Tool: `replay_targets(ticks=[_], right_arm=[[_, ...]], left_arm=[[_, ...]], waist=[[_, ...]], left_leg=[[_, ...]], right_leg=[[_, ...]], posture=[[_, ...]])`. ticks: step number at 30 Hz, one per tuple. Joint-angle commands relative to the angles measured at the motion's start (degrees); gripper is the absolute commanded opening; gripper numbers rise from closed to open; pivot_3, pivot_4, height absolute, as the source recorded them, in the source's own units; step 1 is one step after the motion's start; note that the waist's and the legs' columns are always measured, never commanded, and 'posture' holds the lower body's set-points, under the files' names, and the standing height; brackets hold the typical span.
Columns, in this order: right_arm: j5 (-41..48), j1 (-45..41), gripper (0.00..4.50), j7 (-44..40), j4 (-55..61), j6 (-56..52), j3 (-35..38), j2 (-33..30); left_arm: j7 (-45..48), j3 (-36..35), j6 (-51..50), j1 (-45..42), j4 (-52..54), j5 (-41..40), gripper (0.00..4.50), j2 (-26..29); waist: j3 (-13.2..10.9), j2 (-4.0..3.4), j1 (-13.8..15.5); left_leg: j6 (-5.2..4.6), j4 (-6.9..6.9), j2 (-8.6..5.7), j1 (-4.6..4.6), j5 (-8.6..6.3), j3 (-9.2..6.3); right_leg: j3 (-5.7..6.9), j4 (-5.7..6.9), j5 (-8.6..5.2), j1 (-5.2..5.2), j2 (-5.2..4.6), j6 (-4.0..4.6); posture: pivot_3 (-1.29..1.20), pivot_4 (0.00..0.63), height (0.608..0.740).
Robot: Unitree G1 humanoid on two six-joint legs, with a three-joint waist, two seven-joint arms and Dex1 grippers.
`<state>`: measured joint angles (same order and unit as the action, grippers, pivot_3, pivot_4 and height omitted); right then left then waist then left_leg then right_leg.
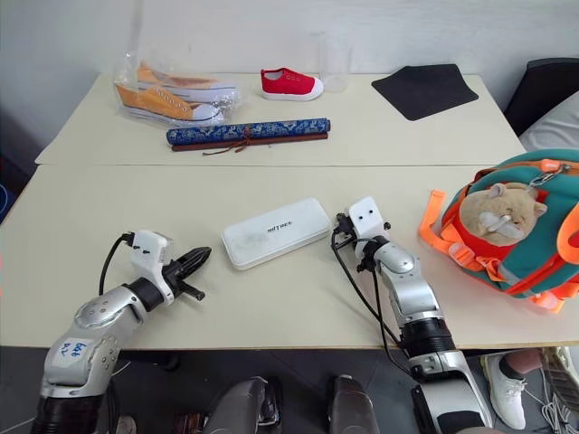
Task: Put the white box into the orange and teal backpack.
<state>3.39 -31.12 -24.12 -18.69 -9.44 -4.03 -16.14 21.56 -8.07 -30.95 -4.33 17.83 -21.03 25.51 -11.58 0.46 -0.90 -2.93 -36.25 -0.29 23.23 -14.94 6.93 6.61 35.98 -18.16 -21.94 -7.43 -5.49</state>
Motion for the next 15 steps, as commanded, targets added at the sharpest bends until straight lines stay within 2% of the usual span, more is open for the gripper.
replay_targets(ticks=[1, 7, 15], right_arm=[[0.9, -2.9, 0.0, -3.8, -2.9, 2.6, -0.2, 0.4], [2.7, -2.9, 0.0, -13.4, -2.2, 2.6, -1.4, -1.2], [5.9, 5.8, 0.0, -24.9, 14.6, -4.7, -3.5, -8.4]], left_arm=[[0.4, 1.9, 1.5, -2.5, -0.3, 1.3, 0.03, -0.7], [0.8, 3.5, 1.0, -5.2, -1.6, 2.6, 0.03, -1.2], [5.4, 3.4, 1.9, -3.9, -0.6, 2.1, 0.03, 1.0]], waist=[[0.0, 0.0, -0.4], [0.0, 0.0, -0.7], [0.0, 0.0, -0.6]], left_leg=[[-0.03, 0.0, 0.0, 0.0, 0.02, 0.0], [-0.26, 0.03, 0.0, 0.0, 0.15, -0.01], [-0.07, 0.03, 0.01, -0.01, 0.01, -0.03]], right_leg=[[0.01, 0.0, 0.0, 0.01, 0.0, 0.0], [0.04, 0.03, 0.0, 0.06, 0.02, 0.0], [0.04, -0.01, 0.0, 0.06, 0.0, 0.0]], posture=[[0.0, 0.15, 0.74], [0.0, 0.15, 0.74], [0.0, 0.15, 0.74]])
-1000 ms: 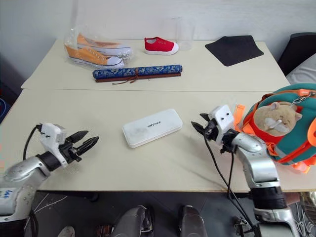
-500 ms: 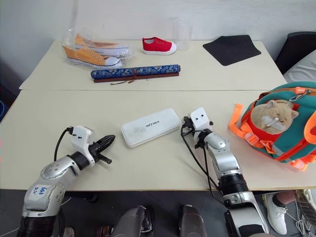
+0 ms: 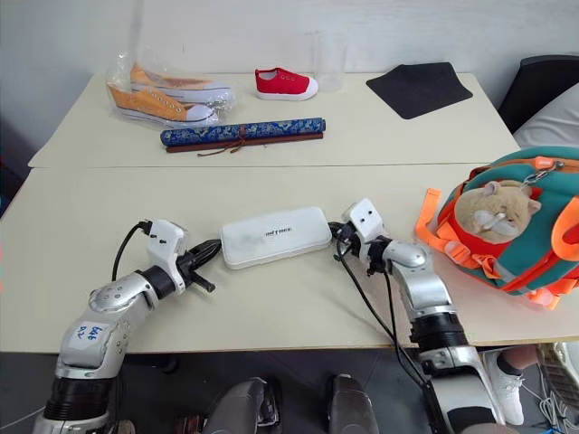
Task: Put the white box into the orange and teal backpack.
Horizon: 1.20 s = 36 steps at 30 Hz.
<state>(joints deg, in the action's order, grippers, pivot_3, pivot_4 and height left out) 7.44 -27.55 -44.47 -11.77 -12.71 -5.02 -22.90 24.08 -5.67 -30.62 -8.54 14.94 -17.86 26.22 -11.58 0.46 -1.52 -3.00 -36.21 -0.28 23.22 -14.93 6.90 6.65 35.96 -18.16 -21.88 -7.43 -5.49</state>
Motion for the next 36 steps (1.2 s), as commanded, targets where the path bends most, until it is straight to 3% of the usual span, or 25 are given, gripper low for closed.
replay_targets(ticks=[1, 8, 14, 16, 19, 23, 25, 30, 36], right_arm=[[2.1, 3.7, 0.0, -5.5, 9.9, -2.5, -2.7, -2.9], [5.2, 12.5, 0.0, -7.6, 22.9, -10.2, -1.0, -9.4], [8.6, 19.3, 0.0, -10.5, 27.6, -14.0, 3.0, -16.0], [8.5, 20.3, 0.0, -10.4, 27.1, -13.4, 3.7, -17.3], [8.0, 21.3, 0.0, -11.0, 25.8, -11.8, 4.2, -18.9], [7.5, 20.9, 0.0, -12.0, 23.3, -9.4, 3.8, -19.8], [7.2, 20.3, 0.0, -12.5, 22.3, -8.0, 3.3, -19.8], [5.9, 17.4, 0.0, -15.9, 19.5, -5.2, 0.3, -20.4], [2.3, 12.2, 0.0, -15.6, 16.4, -3.1, -3.5, -18.6]], left_arm=[[3.8, 1.1, 2.0, 0.4, 2.4, -1.2, 0.03, 0.6], [7.2, 0.6, 0.1, 3.4, 6.0, -3.0, 0.03, 2.1], [9.9, -0.9, -2.9, 8.3, 9.5, -5.1, 0.03, 4.4], [8.9, -3.6, -6.0, 8.8, 8.9, -7.1, 0.41, 4.6], [7.7, -8.7, -19.6, 6.6, 7.2, -14.1, 1.19, 6.6], [15.2, -13.8, -43.6, -1.3, -0.6, -29.1, 2.44, 15.1], [16.4, -14.2, -52.6, -6.1, -6.8, -31.7, 3.08, 17.9], [13.3, -12.6, -61.8, -19.5, -22.4, -32.6, 4.48, 15.0], [9.1, -4.5, -61.9, -27.5, -31.2, -33.4, 4.48, 11.1]], waist=[[0.0, 0.0, 0.1], [0.0, 0.01, 0.2], [0.0, 0.01, 0.9], [0.0, 0.01, 1.2], [0.0, 0.02, 1.6], [0.0, 0.02, 1.8], [0.0, 0.02, 1.8], [0.0, 0.06, 1.9], [0.1, 0.15, 1.4]], left_leg=[[0.01, 0.0, 0.0, 0.0, -0.01, 0.0], [0.1, 0.01, 0.0, -0.02, -0.08, -0.01], [0.04, 0.01, 0.0, -0.02, -0.15, -0.01], [0.04, -0.01, 0.01, -0.04, -0.16, -0.01], [0.04, -0.01, 0.03, -0.05, -0.15, -0.04], [0.08, -0.05, 0.03, -0.06, -0.13, -0.12], [0.08, -0.08, 0.03, -0.05, -0.13, -0.13], [0.09, -0.16, -0.01, -0.09, -0.11, -0.13], [0.17, -0.18, -0.01, -0.17, -0.08, -0.13]], right_leg=[[0.0, -0.01, 0.0, 0.0, -0.01, 0.0], [-0.02, -0.13, 0.0, -0.01, -0.04, 0.0], [-0.03, -0.27, 0.0, 0.03, -0.06, 0.0], [-0.05, -0.29, 0.0, 0.07, -0.06, 0.0], [-0.04, -0.27, 0.0, 0.06, -0.06, 0.0], [0.02, -0.25, 0.0, 0.1, -0.05, 0.0], [0.04, -0.22, 0.0, 0.11, -0.04, 0.0], [0.06, -0.18, 0.0, 0.19, -0.03, 0.0], [0.05, -0.09, 0.0, 0.22, -0.02, 0.0]], posture=[[0.0, 0.15, 0.74], [0.0, 0.15, 0.74], [0.0, 0.15, 0.74], [0.0, 0.15, 0.74], [0.0, 0.15, 0.74], [0.0, 0.15, 0.74], [0.0, 0.15, 0.74], [0.0, 0.15, 0.74], [0.0, 0.15, 0.74]])
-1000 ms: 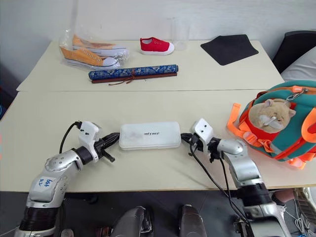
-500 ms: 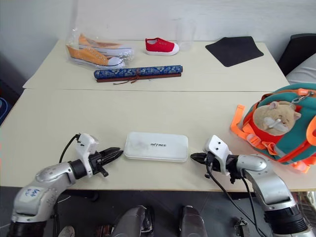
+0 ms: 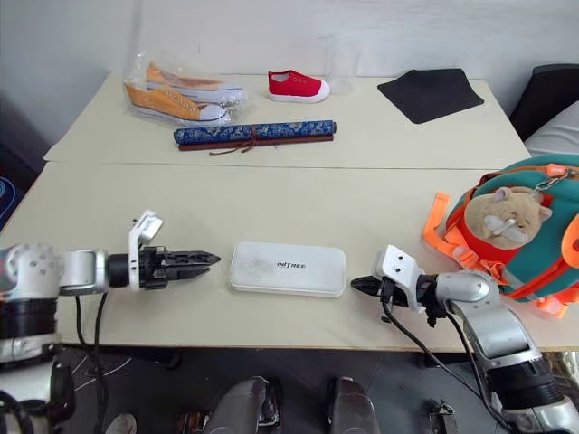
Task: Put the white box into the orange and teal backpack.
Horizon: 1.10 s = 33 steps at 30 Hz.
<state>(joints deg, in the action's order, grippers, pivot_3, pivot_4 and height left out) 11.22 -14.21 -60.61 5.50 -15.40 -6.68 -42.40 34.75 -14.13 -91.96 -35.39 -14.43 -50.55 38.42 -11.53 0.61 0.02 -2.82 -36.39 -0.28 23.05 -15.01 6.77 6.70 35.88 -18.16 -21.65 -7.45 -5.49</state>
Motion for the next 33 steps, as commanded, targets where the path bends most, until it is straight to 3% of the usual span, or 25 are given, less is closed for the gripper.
replay_targets(ticks=[1, 5, 10, 14, 17, 26, 30, 33], right_arm=[[-1.6, -2.1, 0.0, 1.0, -1.0, -1.2, -2.2, 1.4], [-2.2, -4.0, 0.0, 1.9, -1.5, -2.6, -3.1, 2.7], [-2.7, -4.4, 0.0, 2.2, -0.7, -3.1, -4.2, 3.9], [-2.6, -4.3, 0.0, 2.8, 1.0, -4.3, -4.5, 5.0], [-1.6, -3.7, 0.0, 2.9, 2.4, -4.9, -3.9, 5.5], [-1.4, 1.7, 0.0, 3.0, 5.9, -6.2, -1.1, 1.7], [-0.4, 4.4, 0.0, 3.4, 7.1, -6.6, 1.1, 0.1], [1.7, 9.2, 0.0, 4.5, 9.0, -5.7, 6.0, -0.6]], left_arm=[[-2.4, 5.6, -0.5, -1.7, -3.5, -1.3, 4.48, -1.8], [-3.0, 8.6, -0.5, -2.9, -4.8, -2.1, 4.48, -3.8], [-6.4, 5.2, -0.5, -4.7, -7.9, -0.8, 4.48, -9.9], [-7.1, 5.4, -0.5, -4.9, -8.6, -4.8, 4.48, -10.9], [-8.3, 4.1, -0.5, -4.9, -7.4, -5.1, 3.9, -11.7], [-7.8, 5.4, -0.5, -3.1, -3.7, -9.3, 1.6, -10.5], [-6.3, 3.3, 1.0, -1.3, 0.6, -8.8, 1.41, -10.9], [0.0, 1.9, 9.0, 2.7, 8.1, -9.6, 1.41, -10.4]], waist=[[0.0, 0.0, -0.1], [0.0, 0.01, -0.1], [0.1, 0.08, 0.5], [0.1, 0.13, 1.0], [0.1, 0.14, 1.1], [0.2, 0.16, 1.4], [0.1, 0.17, 1.4], [0.1, 0.17, 1.4]], left_leg=[[0.02, 0.0, 0.0, 0.0, 0.01, 0.01], [0.05, -0.01, 0.0, -0.09, 0.03, 0.01], [0.04, -0.08, -0.01, -0.1, 0.03, 0.0], [0.05, -0.12, -0.01, -0.11, 0.02, 0.0], [0.07, -0.12, -0.01, -0.1, -0.01, 0.0], [0.08, -0.12, -0.01, -0.01, -0.02, -0.01], [0.08, -0.12, -0.01, -0.01, -0.03, -0.03], [0.1, -0.08, -0.01, 0.01, -0.06, -0.03]], right_leg=[[-0.01, 0.0, 0.0, 0.0, 0.0, 0.0], [-0.02, 0.03, 0.0, 0.06, 0.0, 0.0], [-0.02, 0.02, 0.0, 0.14, -0.02, 0.0], [-0.03, 0.04, 0.0, 0.15, -0.02, 0.0], [-0.03, 0.02, 0.0, 0.12, -0.02, 0.0], [-0.01, -0.04, 0.0, 0.09, -0.02, 0.0], [-0.01, -0.05, 0.0, 0.09, -0.02, 0.0], [-0.01, -0.1, 0.0, 0.08, -0.02, 0.0]], posture=[[0.0, 0.15, 0.74], [0.0, 0.15, 0.74], [0.0, 0.15, 0.74], [0.0, 0.15, 0.74], [0.0, 0.15, 0.74], [0.0, 0.15, 0.74], [0.0, 0.15, 0.74], [0.0, 0.15, 0.74]])
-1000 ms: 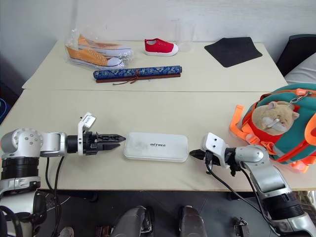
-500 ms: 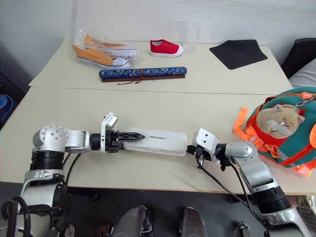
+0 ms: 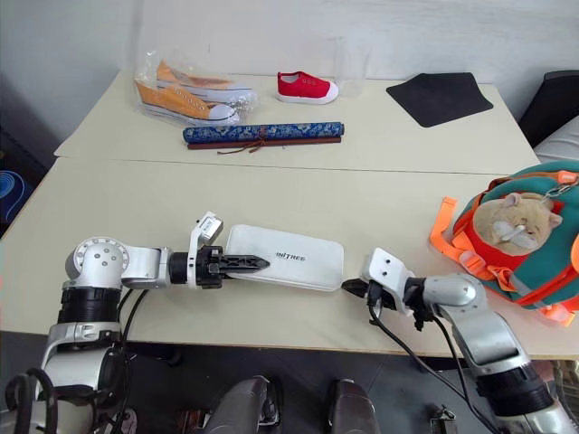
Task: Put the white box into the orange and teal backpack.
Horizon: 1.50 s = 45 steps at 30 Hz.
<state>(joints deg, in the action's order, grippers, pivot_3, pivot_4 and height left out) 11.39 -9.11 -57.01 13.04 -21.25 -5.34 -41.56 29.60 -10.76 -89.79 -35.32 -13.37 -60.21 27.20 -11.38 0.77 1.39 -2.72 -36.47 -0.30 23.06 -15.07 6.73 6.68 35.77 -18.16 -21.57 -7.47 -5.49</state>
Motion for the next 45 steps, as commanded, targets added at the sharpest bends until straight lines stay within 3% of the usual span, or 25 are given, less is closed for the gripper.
replay_targets(ticks=[1, 4, 7, 12, 16, 20, 25, 30, 33, 37, 45], right_arm=[[4.4, 6.6, 0.0, 1.8, 3.3, -1.5, 8.3, -0.7], [12.2, 13.9, 0.56, 4.5, 9.8, -5.3, 17.6, 1.9], [13.4, 22.4, 1.52, 7.9, 14.4, -2.2, 25.6, 4.9], [12.1, 33.7, 3.19, 15.0, 16.2, 7.4, 38.3, 13.6], [14.5, 39.7, 4.47, 19.1, 15.7, 11.5, 48.3, 18.9], [19.6, 44.7, 4.47, 16.8, 13.0, 11.8, 55.6, 18.6], [22.7, 46.4, 4.47, 13.2, 7.3, 11.1, 58.7, 14.6], [23.8, 36.6, 4.47, 15.1, 0.6, 10.8, 57.5, 8.7], [23.5, 27.5, 4.47, 13.1, -3.5, 9.5, 51.9, 4.1], [26.3, 18.7, 3.59, 13.0, -2.3, 4.1, 45.6, 1.2], [26.3, 7.1, 0.81, 12.3, 1.7, 0.0, 33.0, 0.8]], left_arm=[[9.1, -0.9, 11.2, 4.6, 10.7, 0.7, 1.41, 1.7], [21.2, 2.9, 26.5, 10.3, 19.7, 6.4, 1.41, 5.0], [29.7, 8.6, 40.9, 13.9, 23.8, 14.8, 1.41, 7.4], [31.1, 9.6, 58.8, 14.4, 21.7, 21.6, 1.41, 0.7], [35.4, 12.5, 65.6, 14.7, 20.5, 25.6, 1.41, 0.3], [37.7, 13.0, 66.4, 14.3, 19.7, 25.5, 1.41, 0.8], [39.6, 13.1, 65.8, 13.7, 18.2, 25.5, 1.41, 1.3], [40.2, 13.1, 65.7, 13.6, 17.8, 25.8, 1.41, 1.7], [39.7, 11.9, 65.3, 13.4, 17.9, 25.4, 1.41, 2.2], [37.3, 9.3, 65.1, 13.9, 18.8, 24.4, 1.41, 2.6], [29.4, 1.9, 63.3, 15.4, 18.6, 21.9, 1.41, 1.1]], waist=[[0.0, 0.0, 0.0], [0.0, -0.03, 0.0], [0.0, -0.12, 0.2], [0.0, -0.22, 0.5], [0.0, -0.36, -0.2], [0.0, -0.5, -0.1], [0.0, -0.5, -0.2], [0.0, -0.56, -0.6], [0.0, -0.62, -0.7], [0.0, -0.68, -1.3], [-0.1, -0.66, -1.3]], left_leg=[[0.0, 0.02, 0.0, 0.05, 0.0, 0.0], [0.01, 0.19, 0.0, 0.09, 0.0, 0.0], [0.04, 0.35, 0.0, 0.1, -0.01, 0.04], [-0.03, 0.41, -0.01, 0.13, -0.08, 0.09], [-0.08, 0.49, 0.0, 0.12, -0.11, 0.13], [-0.11, 0.59, 0.03, 0.09, -0.11, 0.16], [-0.29, 0.43, 0.05, 0.08, -0.16, 0.16], [-0.59, 0.34, 0.05, 0.07, -0.29, 0.16], [-0.53, 0.36, 0.05, 0.06, -0.22, 0.16], [-0.4, 0.33, 0.07, 0.07, 0.01, 0.16], [-0.6, 0.14, 0.04, 0.13, 0.09, 0.05]], right_leg=[[0.01, -0.06, 0.0, -0.02, 0.0, 0.0], [0.02, -0.21, 0.0, -0.06, 0.02, 0.0], [0.02, -0.33, -0.01, -0.1, 0.02, 0.02], [-0.03, -0.56, 0.03, -0.04, 0.01, -0.03], [-0.09, -0.62, 0.05, -0.06, 0.03, -0.06], [-0.1, -0.62, 0.04, -0.13, 0.08, -0.05], [-0.13, -0.62, 0.04, -0.05, 0.07, -0.05], [-0.19, -0.61, 0.13, -0.02, 0.03, -0.04], [-0.16, -0.58, 0.13, -0.05, 0.03, -0.04], [-0.12, -0.44, 0.12, -0.07, 0.05, -0.03], [0.03, -0.34, 0.13, 0.0, 0.01, -0.05]], posture=[[0.0, 0.15, 0.74], [0.0, 0.15, 0.74], [0.0, 0.15, 0.74], [0.0, 0.15, 0.74], [0.0, 0.15, 0.74], [0.0, 0.15, 0.74], [0.0, 0.15, 0.74], [0.0, 0.15, 0.74], [0.0, 0.15, 0.74], [0.0, 0.15, 0.74], [0.0, 0.15, 0.74]])
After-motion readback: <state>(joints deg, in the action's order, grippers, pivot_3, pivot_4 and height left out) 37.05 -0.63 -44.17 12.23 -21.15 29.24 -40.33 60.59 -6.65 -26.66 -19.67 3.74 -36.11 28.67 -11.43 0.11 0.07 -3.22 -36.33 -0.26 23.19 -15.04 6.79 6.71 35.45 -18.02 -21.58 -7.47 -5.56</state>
